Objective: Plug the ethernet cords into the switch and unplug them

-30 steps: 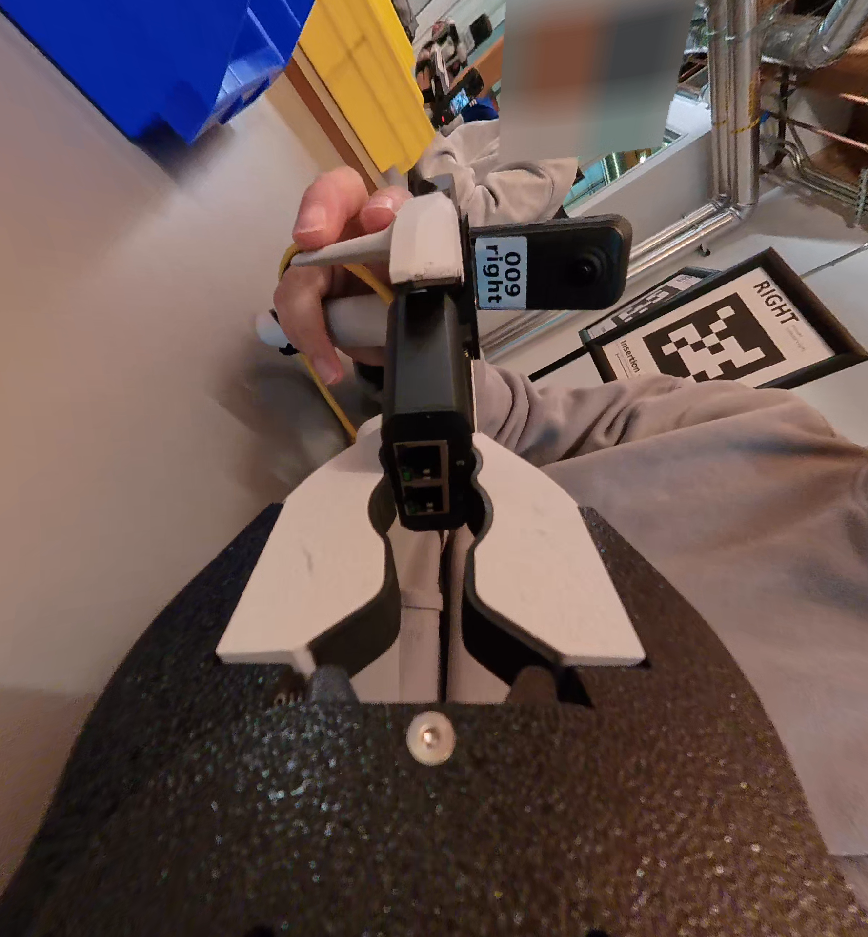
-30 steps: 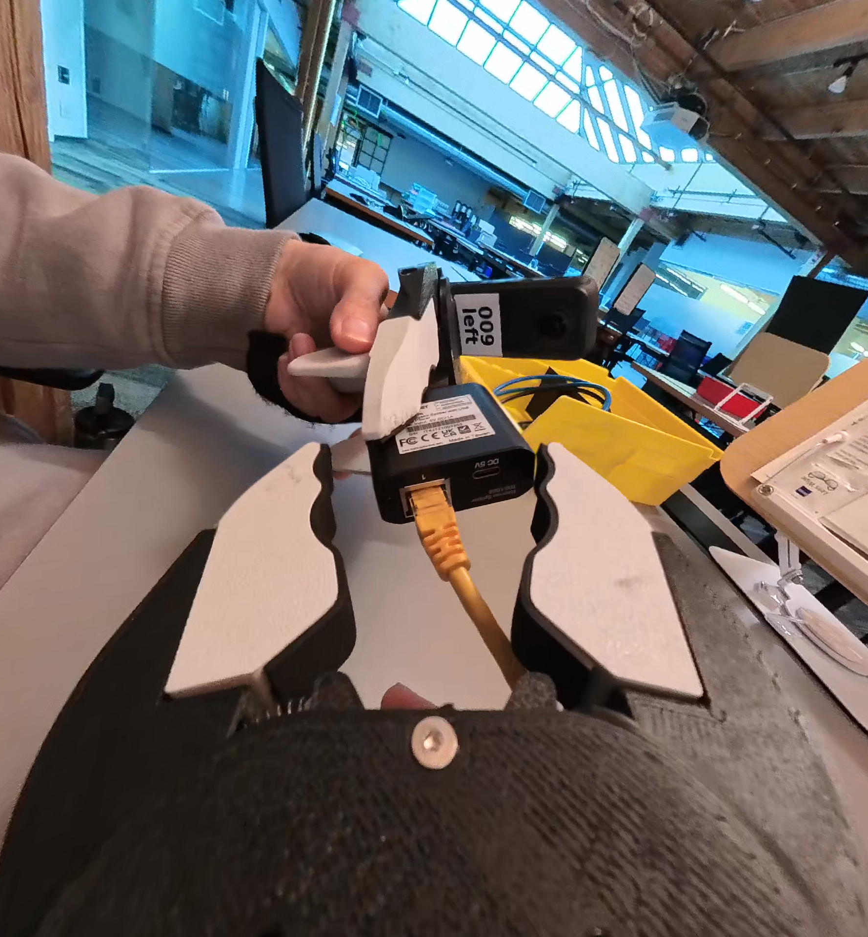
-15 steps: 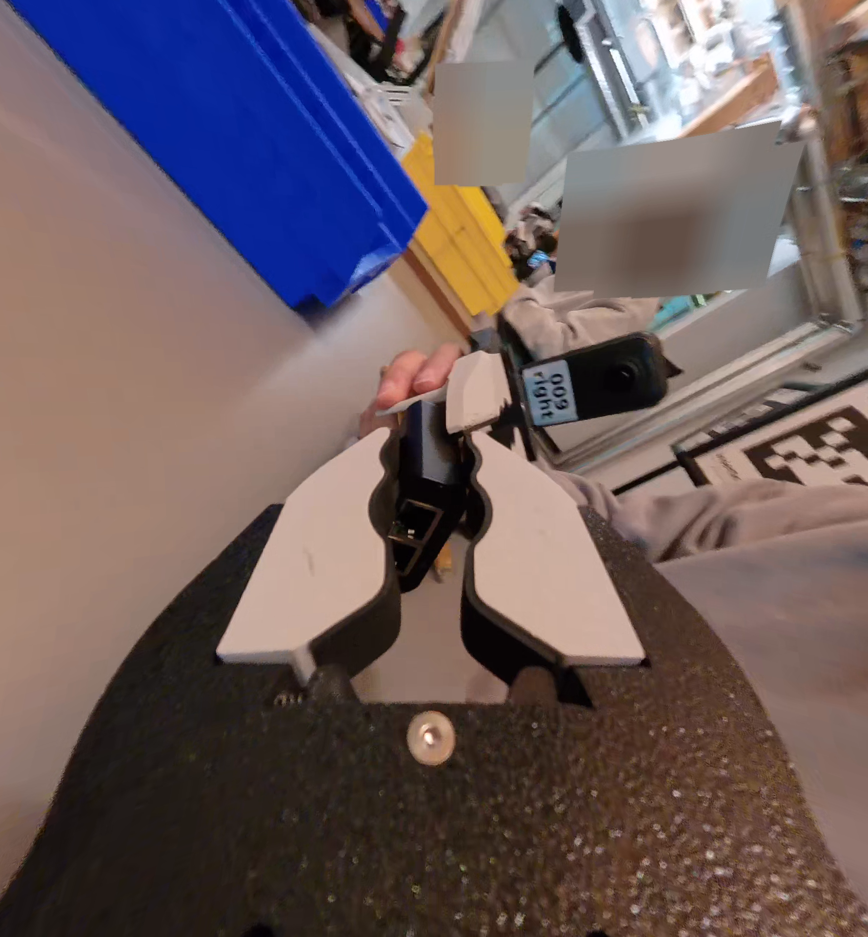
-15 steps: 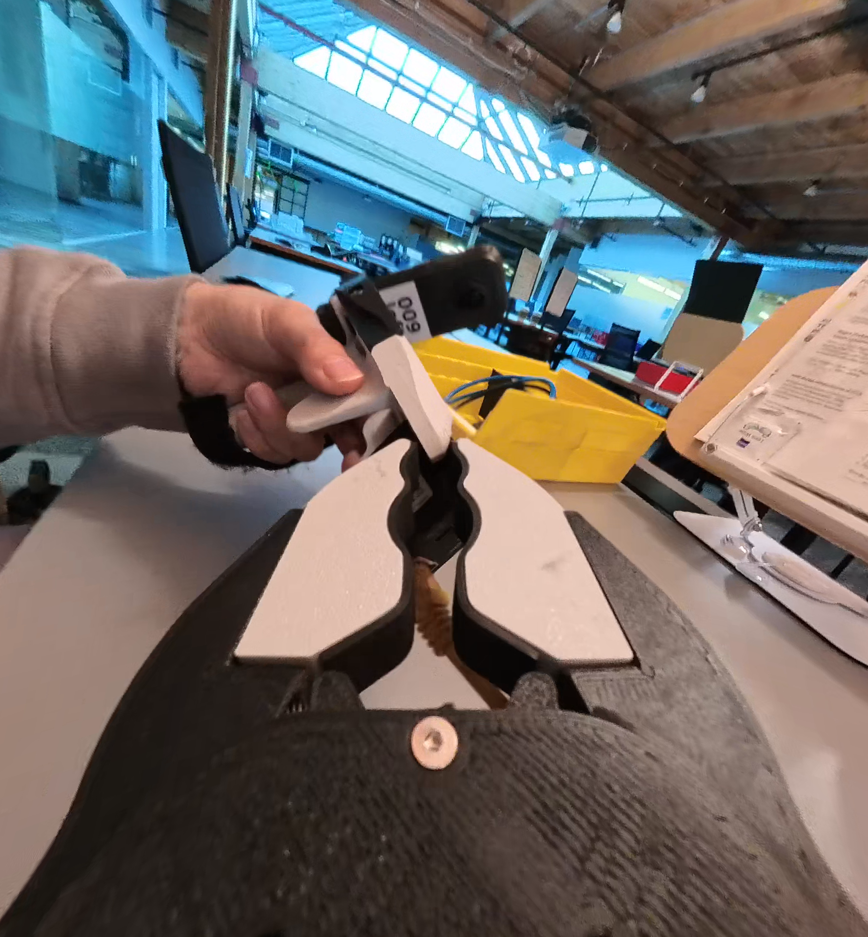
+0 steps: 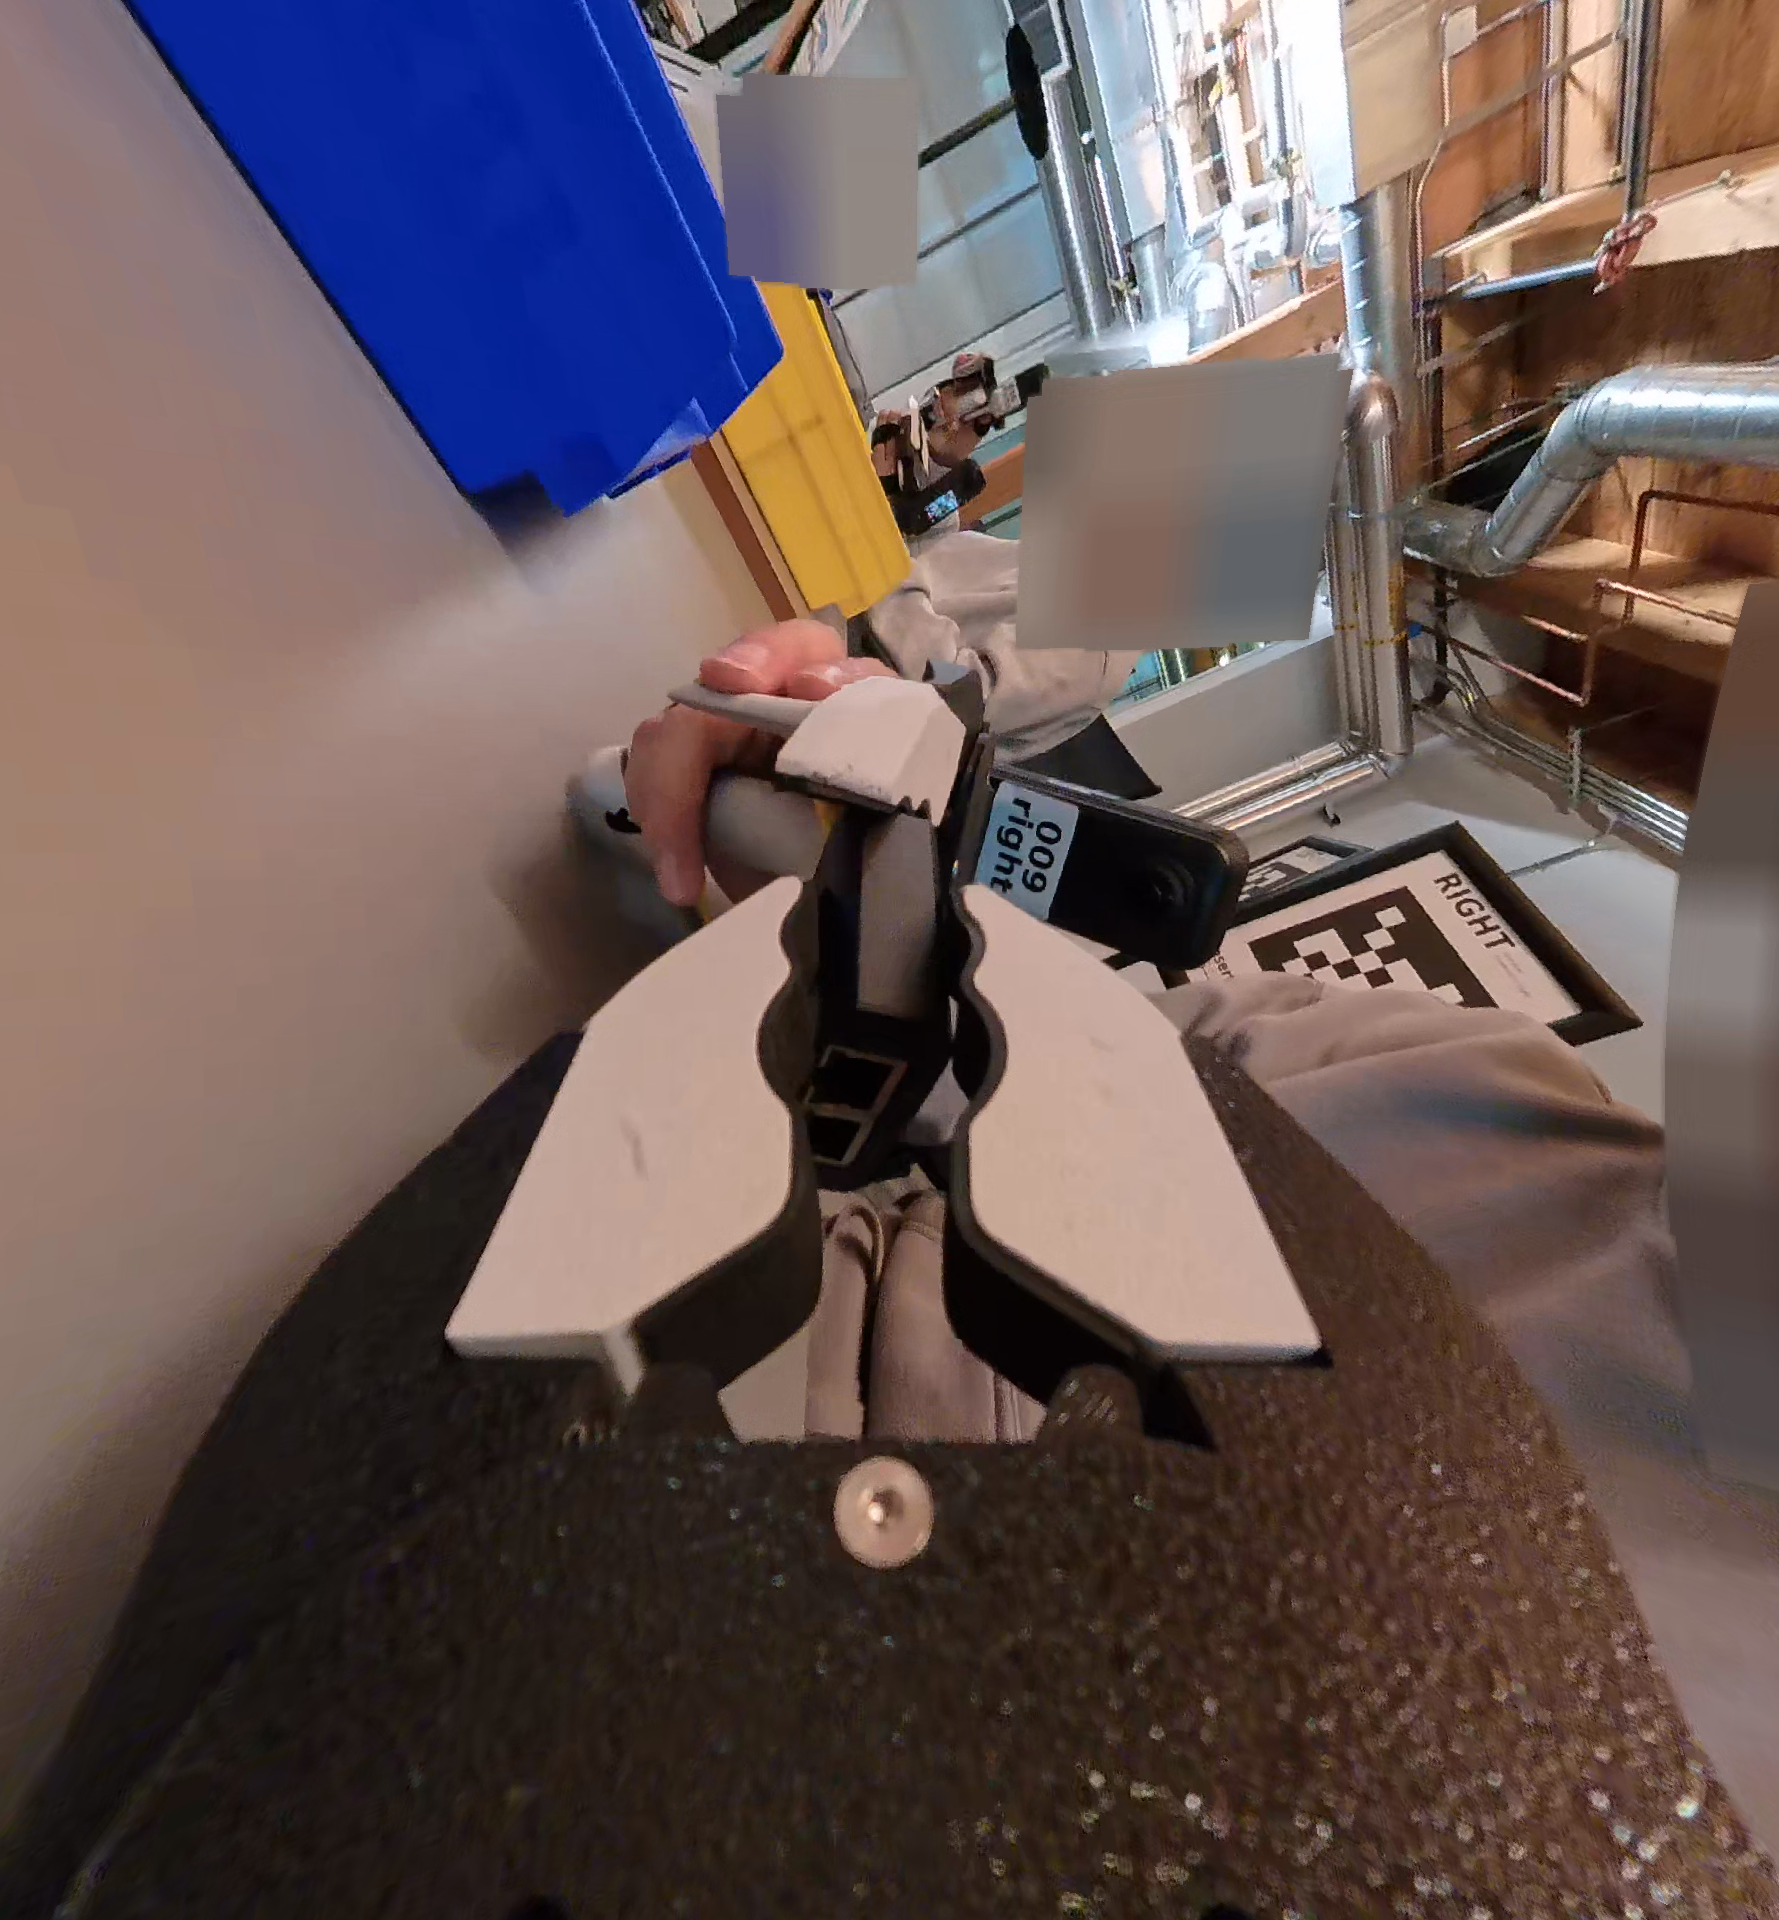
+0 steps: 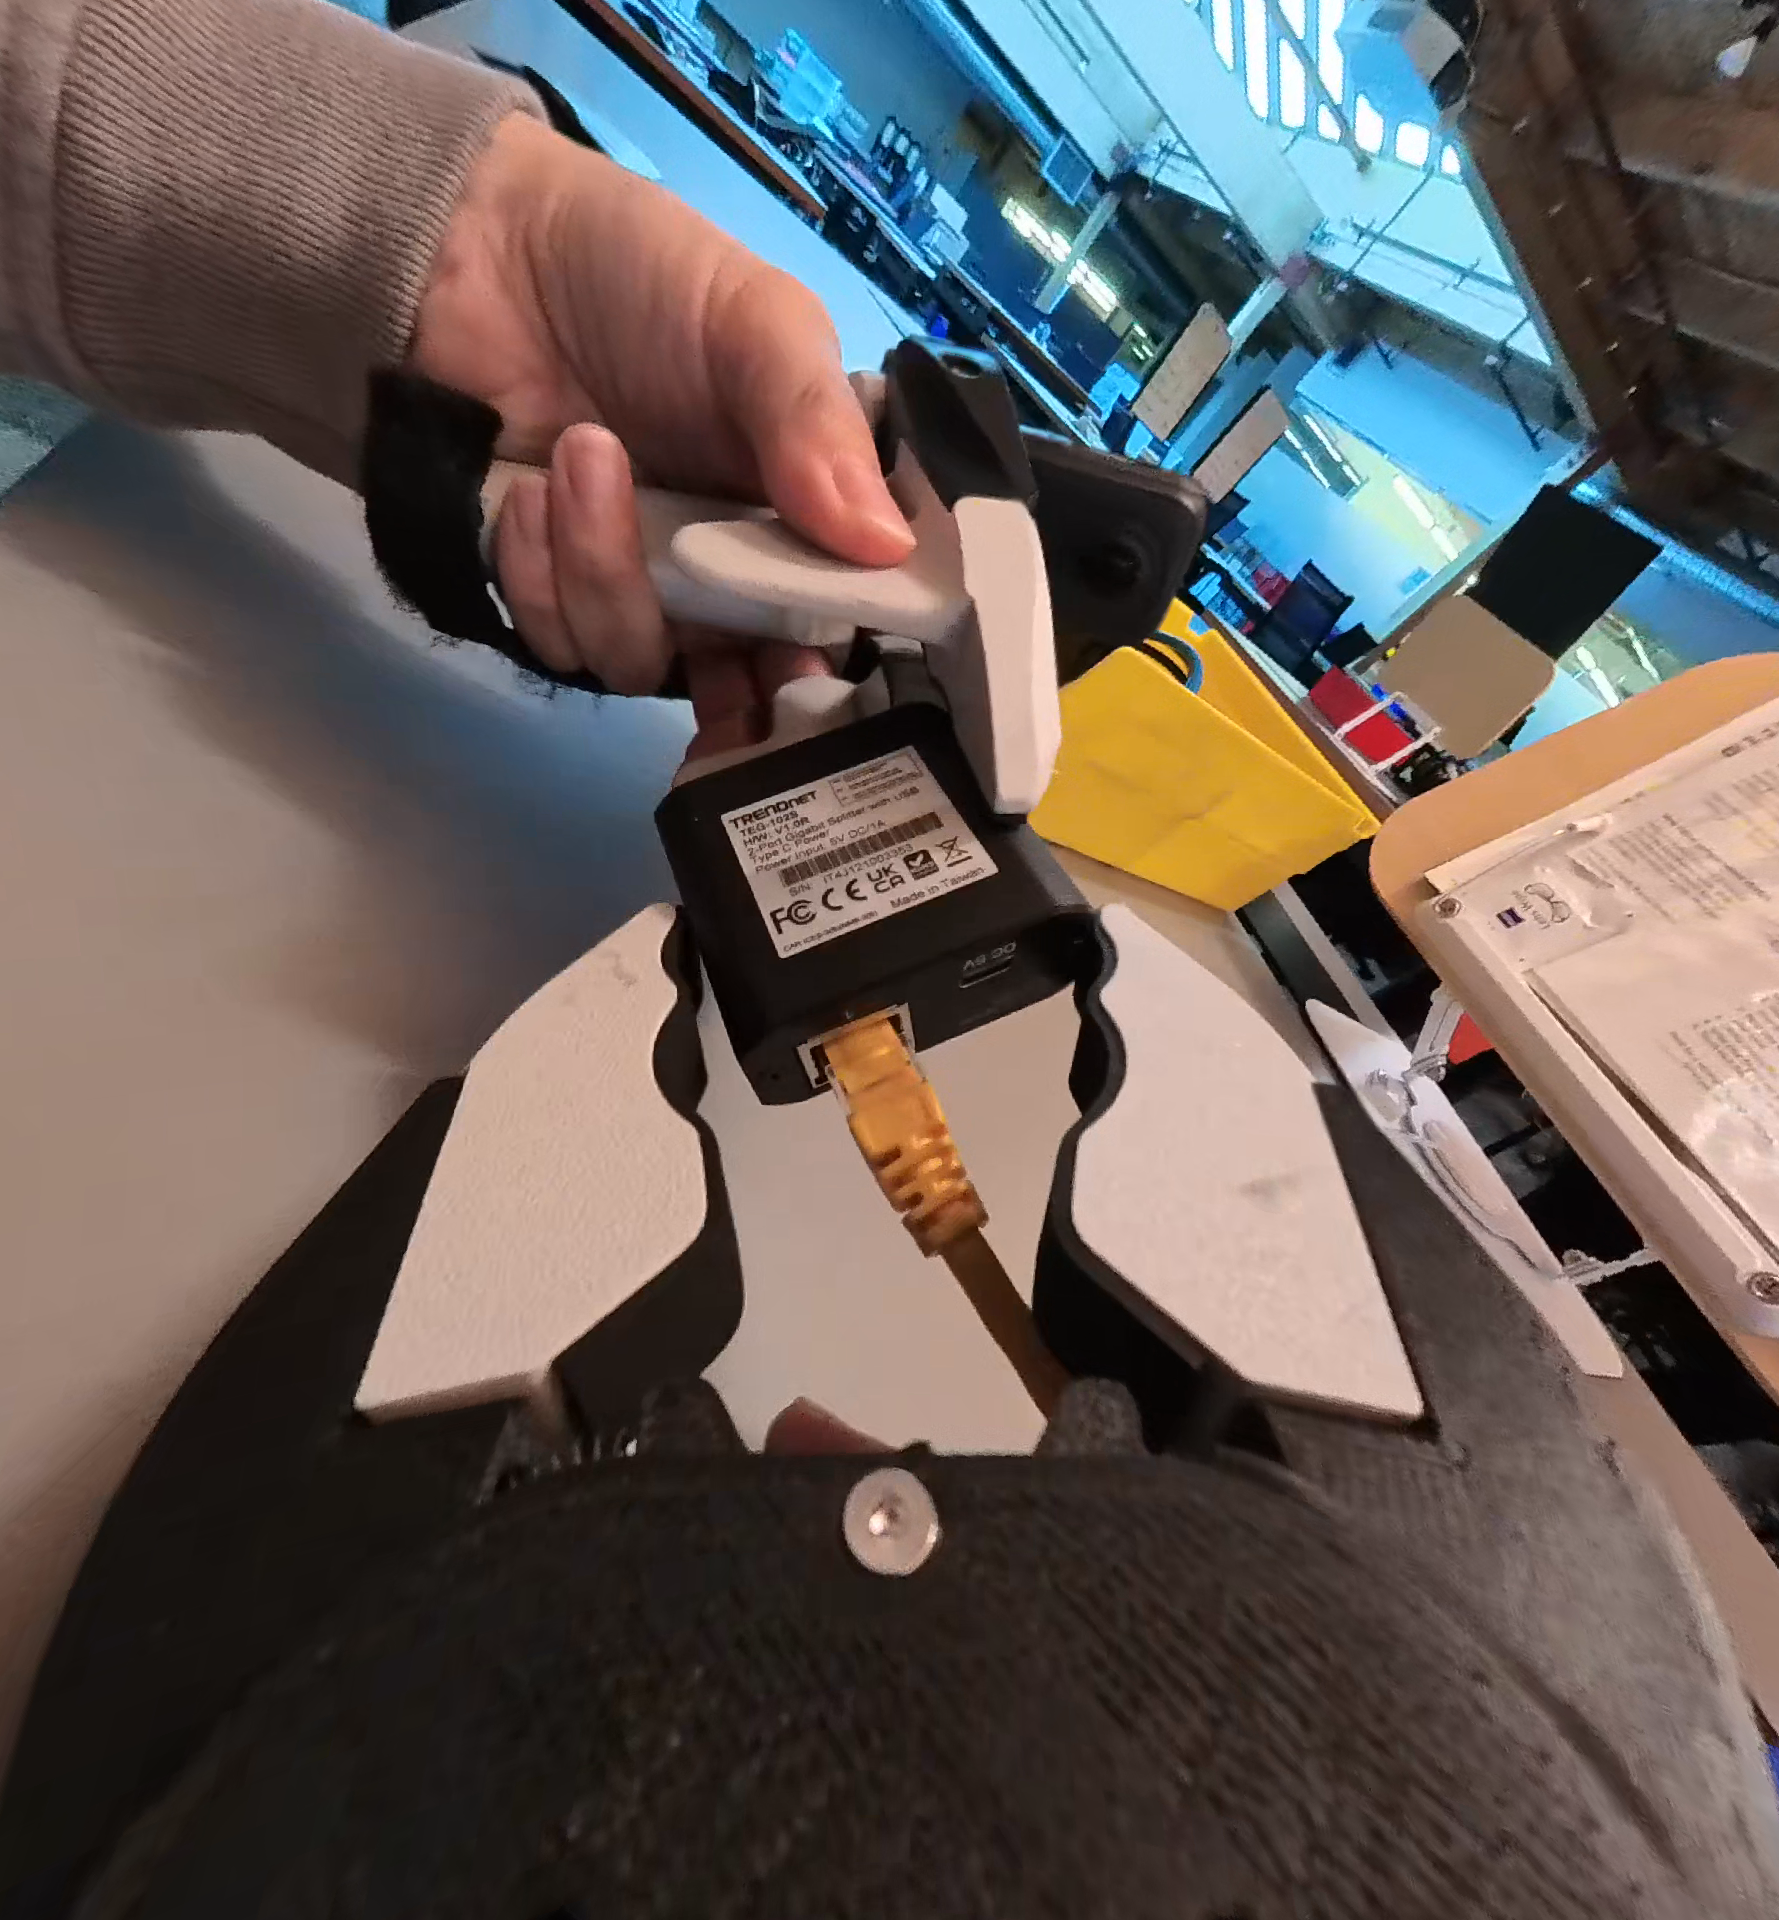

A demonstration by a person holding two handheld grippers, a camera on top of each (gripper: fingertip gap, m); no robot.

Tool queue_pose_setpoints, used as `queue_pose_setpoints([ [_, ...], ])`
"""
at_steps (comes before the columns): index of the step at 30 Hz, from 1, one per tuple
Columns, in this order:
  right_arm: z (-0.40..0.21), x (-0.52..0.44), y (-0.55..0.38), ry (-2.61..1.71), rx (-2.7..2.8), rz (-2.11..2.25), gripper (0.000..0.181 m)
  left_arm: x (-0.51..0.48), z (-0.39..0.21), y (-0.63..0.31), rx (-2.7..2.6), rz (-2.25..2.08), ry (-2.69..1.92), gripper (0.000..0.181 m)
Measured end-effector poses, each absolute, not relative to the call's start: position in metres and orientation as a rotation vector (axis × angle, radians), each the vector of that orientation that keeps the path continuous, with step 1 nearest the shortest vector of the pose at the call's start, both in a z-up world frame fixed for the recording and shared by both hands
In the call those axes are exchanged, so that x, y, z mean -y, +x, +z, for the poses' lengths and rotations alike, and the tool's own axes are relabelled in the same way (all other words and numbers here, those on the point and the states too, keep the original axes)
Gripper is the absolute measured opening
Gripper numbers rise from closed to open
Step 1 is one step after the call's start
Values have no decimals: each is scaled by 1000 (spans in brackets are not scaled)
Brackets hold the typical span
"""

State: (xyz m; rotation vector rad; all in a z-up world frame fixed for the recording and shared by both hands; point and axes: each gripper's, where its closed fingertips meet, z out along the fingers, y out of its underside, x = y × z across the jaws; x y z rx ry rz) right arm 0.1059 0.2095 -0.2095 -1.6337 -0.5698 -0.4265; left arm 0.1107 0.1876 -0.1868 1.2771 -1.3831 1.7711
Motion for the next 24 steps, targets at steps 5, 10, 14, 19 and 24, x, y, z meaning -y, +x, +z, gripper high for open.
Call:
queue_pose_setpoints([
  [5,-200,-212,116,-1662,451,-450,69,-192,-173,124,1425,1968,1297,23],
  [10,-188,-210,142,-1668,165,-461,69,-184,-187,122,1694,1939,1307,25],
  [14,-186,-208,137,-1631,193,-383,68,-183,-185,118,1662,1931,1271,23],
  [19,-174,-198,118,-1460,304,-222,68,-178,-188,105,1485,1763,1226,23],
  [24,-184,-197,110,-1498,400,-194,73,-173,-194,96,1527,1683,1169,23],
])
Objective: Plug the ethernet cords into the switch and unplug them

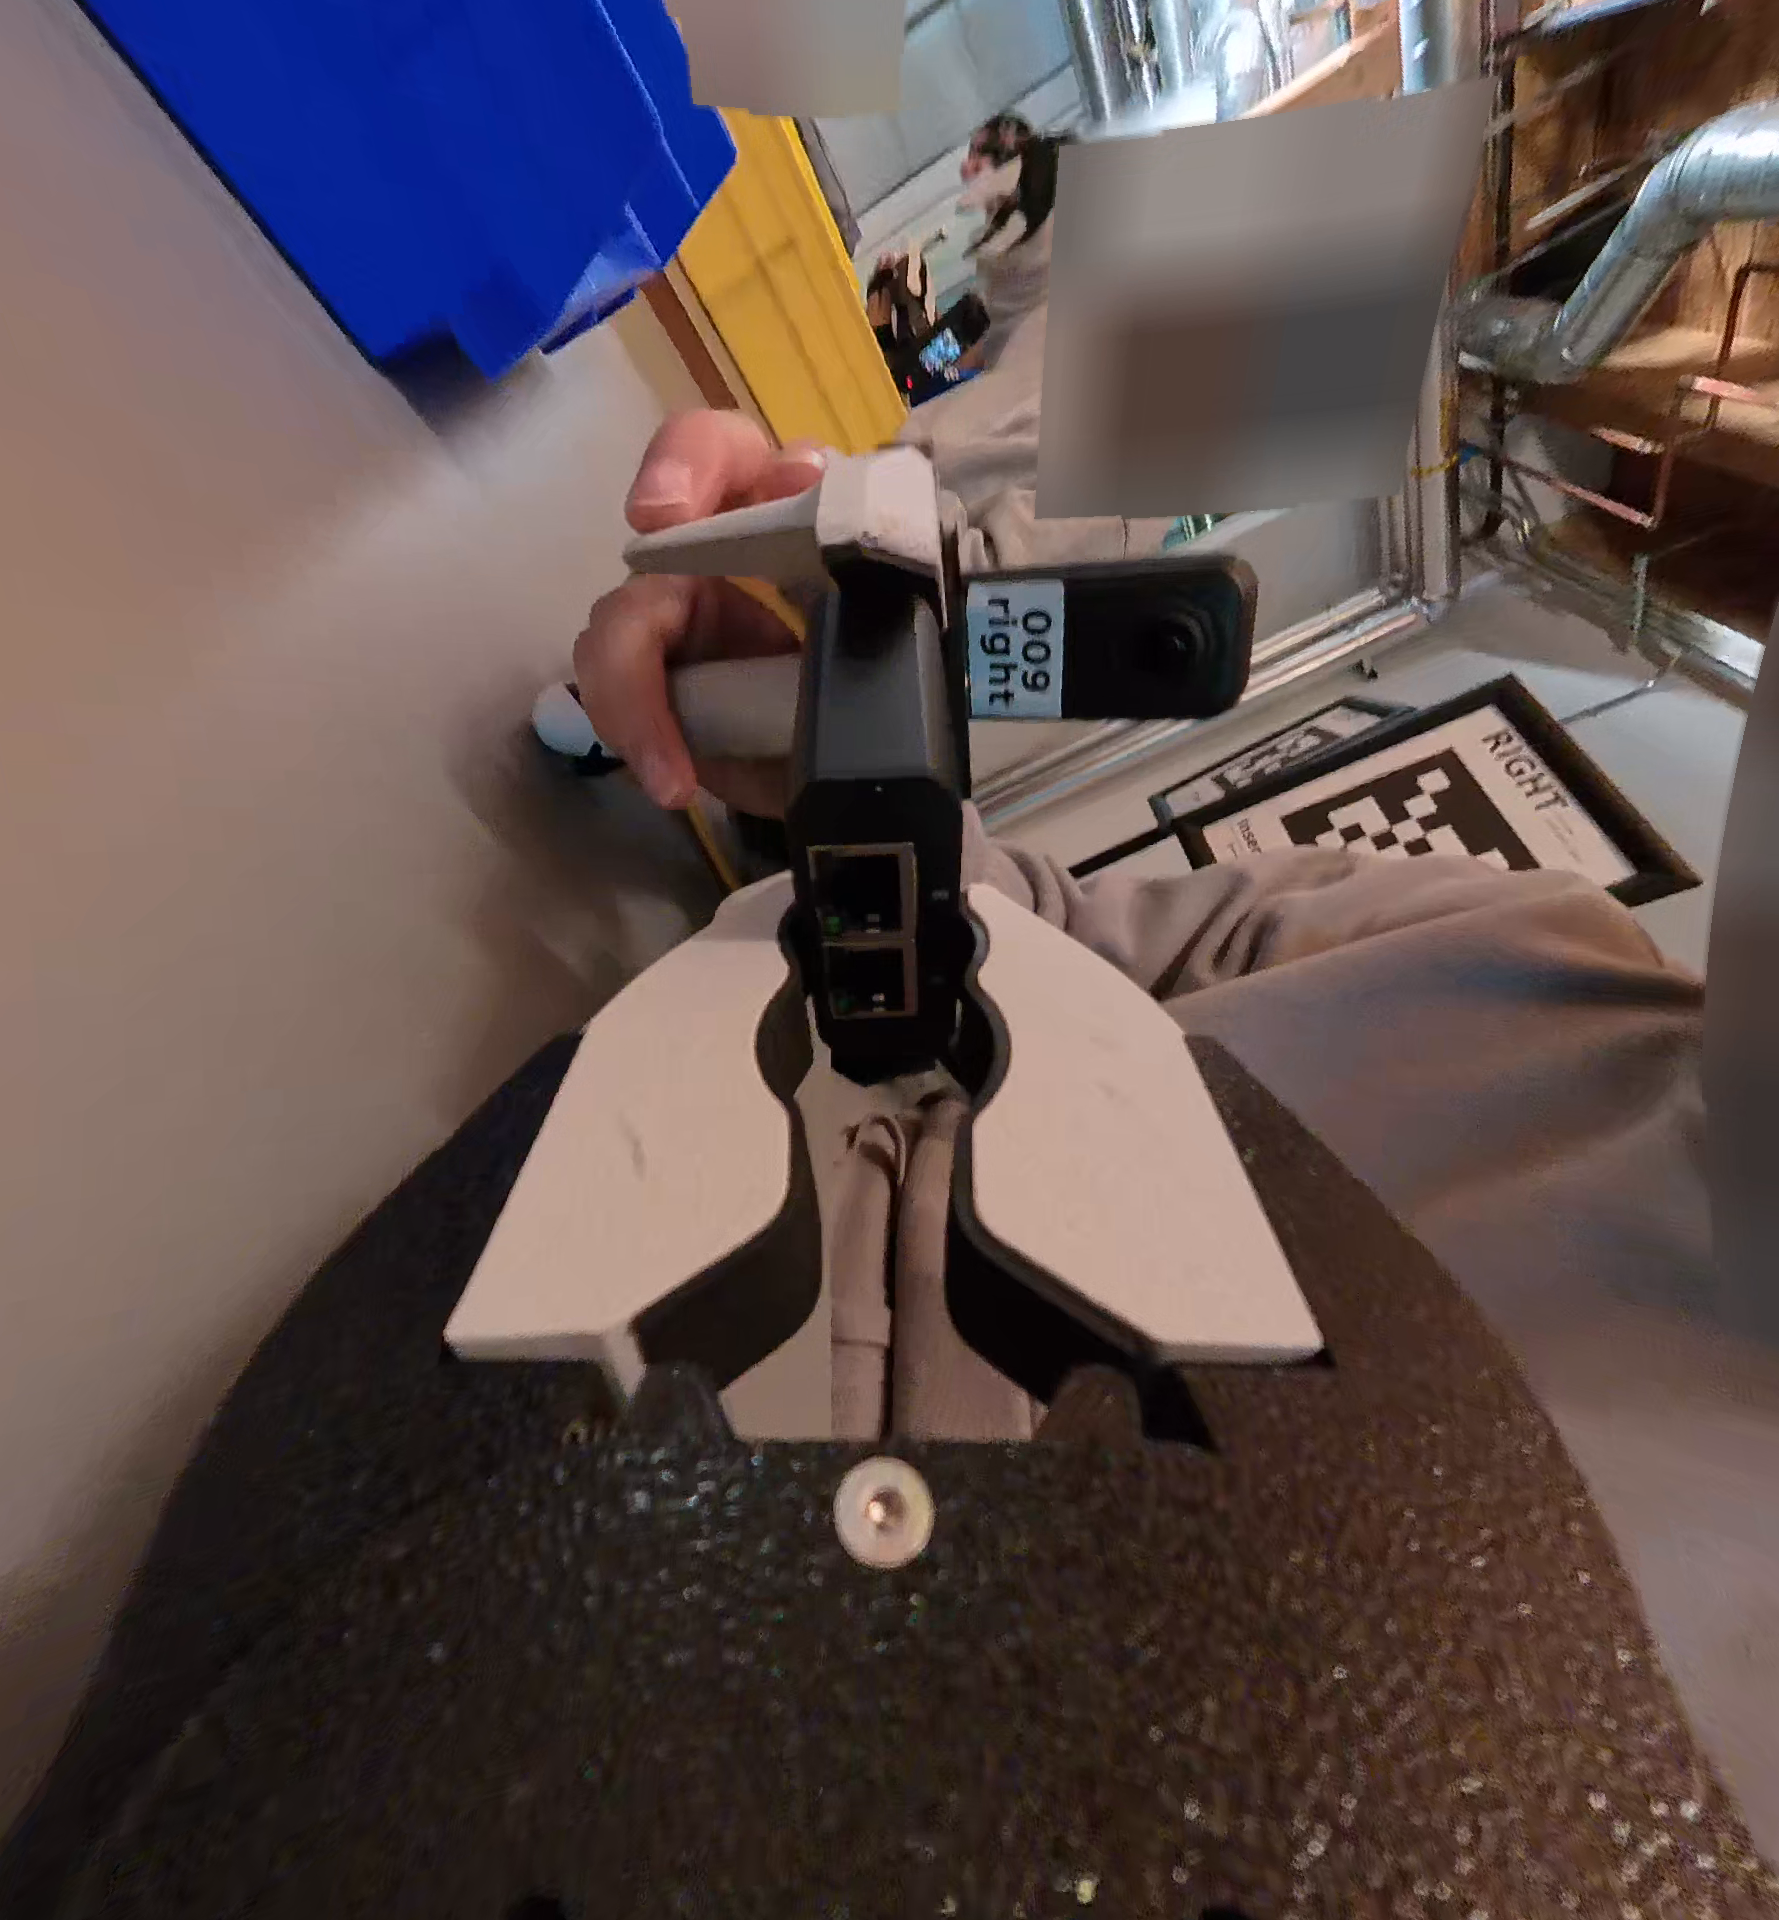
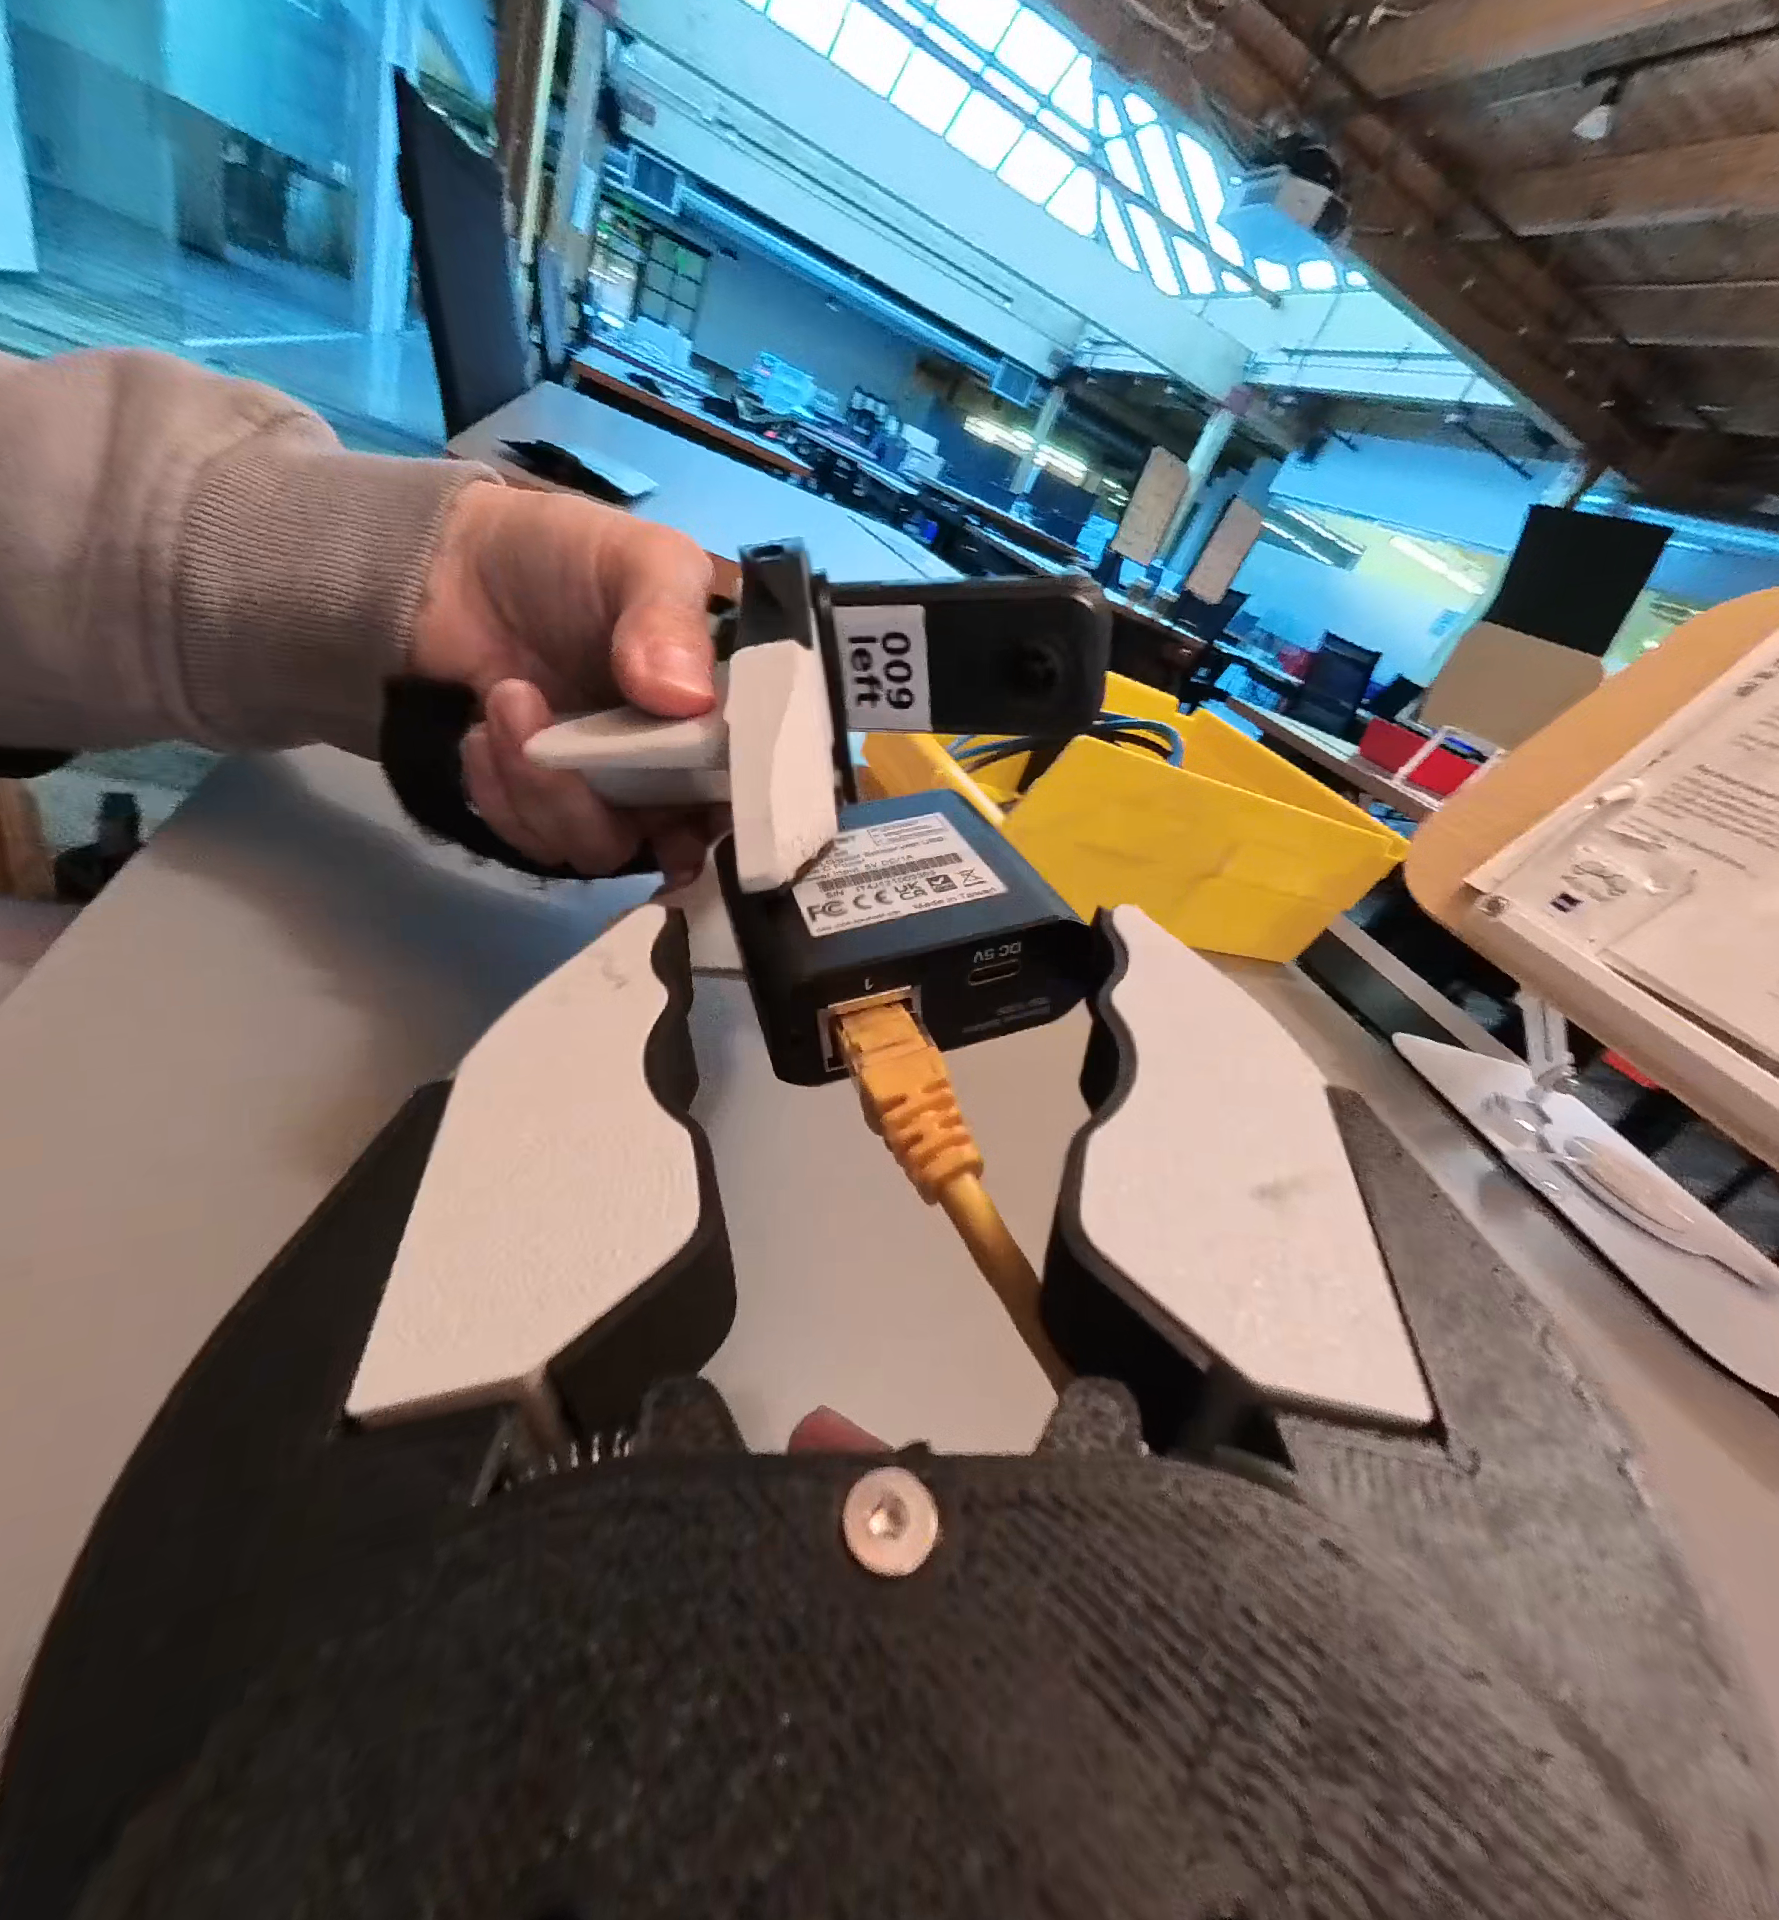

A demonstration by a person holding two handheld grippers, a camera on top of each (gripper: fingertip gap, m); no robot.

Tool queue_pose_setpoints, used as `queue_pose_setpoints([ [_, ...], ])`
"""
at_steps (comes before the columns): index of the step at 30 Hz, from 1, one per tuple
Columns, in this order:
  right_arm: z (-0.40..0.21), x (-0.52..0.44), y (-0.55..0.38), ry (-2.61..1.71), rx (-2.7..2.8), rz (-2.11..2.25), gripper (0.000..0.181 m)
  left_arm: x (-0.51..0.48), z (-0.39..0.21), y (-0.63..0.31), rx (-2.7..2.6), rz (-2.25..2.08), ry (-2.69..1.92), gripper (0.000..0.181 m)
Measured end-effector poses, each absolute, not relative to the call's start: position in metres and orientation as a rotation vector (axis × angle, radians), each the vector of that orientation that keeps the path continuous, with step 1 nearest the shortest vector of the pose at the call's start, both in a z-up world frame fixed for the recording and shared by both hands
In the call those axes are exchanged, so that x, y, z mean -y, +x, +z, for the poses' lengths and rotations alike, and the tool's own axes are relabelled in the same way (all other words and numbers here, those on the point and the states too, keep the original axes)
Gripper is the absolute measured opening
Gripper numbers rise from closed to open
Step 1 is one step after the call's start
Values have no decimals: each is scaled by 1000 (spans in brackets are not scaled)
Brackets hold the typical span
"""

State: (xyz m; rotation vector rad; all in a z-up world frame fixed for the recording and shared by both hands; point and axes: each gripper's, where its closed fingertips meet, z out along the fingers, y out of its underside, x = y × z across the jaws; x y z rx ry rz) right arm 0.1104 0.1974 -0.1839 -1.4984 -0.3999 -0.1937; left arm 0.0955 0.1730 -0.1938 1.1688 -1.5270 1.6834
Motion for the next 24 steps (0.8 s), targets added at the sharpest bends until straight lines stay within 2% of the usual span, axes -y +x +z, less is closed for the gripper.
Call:
queue_pose_setpoints([
  [6,-186,-193,97,-1507,477,-78,76,-166,-199,81,1637,1588,1084,23],
  [9,-191,-198,98,-1544,469,-108,84,-164,-202,77,1674,1555,1064,23],
  [11,-193,-198,96,-1547,500,-137,67,-165,-202,75,1693,1547,1058,23],
  [19,-174,-203,134,-1518,180,-277,67,-179,-174,123,1656,2039,1249,27],
  [24,-174,-205,135,-1522,87,-130,65,-186,-177,127,1590,2006,1341,23],
])
